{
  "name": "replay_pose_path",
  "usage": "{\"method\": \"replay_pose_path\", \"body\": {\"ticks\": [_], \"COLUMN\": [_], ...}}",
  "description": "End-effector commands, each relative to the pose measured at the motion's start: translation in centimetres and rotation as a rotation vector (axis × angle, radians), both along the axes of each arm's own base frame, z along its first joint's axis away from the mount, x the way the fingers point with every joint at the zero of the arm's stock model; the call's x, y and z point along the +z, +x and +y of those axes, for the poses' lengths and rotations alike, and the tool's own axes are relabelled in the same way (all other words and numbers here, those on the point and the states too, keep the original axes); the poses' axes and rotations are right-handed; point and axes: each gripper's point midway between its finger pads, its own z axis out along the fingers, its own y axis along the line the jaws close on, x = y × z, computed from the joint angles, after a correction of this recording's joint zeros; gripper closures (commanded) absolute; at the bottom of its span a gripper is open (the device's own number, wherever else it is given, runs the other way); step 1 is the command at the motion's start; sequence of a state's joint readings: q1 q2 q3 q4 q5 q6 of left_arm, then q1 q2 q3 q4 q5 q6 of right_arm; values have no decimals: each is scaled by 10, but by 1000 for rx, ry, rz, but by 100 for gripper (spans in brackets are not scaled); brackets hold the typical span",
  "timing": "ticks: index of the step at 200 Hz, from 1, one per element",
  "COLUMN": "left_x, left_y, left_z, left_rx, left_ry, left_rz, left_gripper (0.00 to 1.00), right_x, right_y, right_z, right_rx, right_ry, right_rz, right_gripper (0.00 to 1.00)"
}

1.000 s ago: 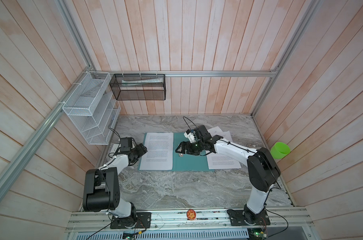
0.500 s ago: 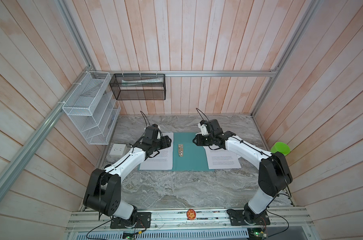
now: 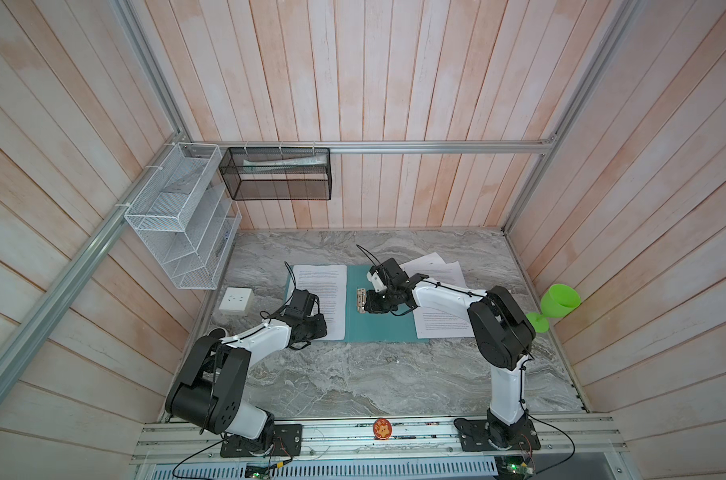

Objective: Put the files into the folder

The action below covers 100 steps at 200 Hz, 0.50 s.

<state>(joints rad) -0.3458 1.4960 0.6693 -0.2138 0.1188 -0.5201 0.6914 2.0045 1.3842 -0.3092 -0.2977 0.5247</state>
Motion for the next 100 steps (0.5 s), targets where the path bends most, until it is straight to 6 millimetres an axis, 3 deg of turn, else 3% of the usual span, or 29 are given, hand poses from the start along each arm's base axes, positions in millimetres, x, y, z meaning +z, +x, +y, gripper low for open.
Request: {"method": "replay_pose_path", "body": {"ticks": [1, 41, 100], "left_x": [-10, -14, -11], "left_y": [-2, -4, -7], "left_z": [1, 0, 1], "left_rx": [12, 18, 23], "left_ry": [-13, -26, -29], "left_rz": [9, 23, 26], "left_gripper": [65, 67, 67], "right_x": [5, 3, -17], "right_y": [7, 12, 11], "right_z": [14, 21, 23], "right_rx": [13, 27, 43], "right_ry": [41, 52, 4], "right_rz": [-2, 2, 36], "right_gripper": [86, 85, 85]}}
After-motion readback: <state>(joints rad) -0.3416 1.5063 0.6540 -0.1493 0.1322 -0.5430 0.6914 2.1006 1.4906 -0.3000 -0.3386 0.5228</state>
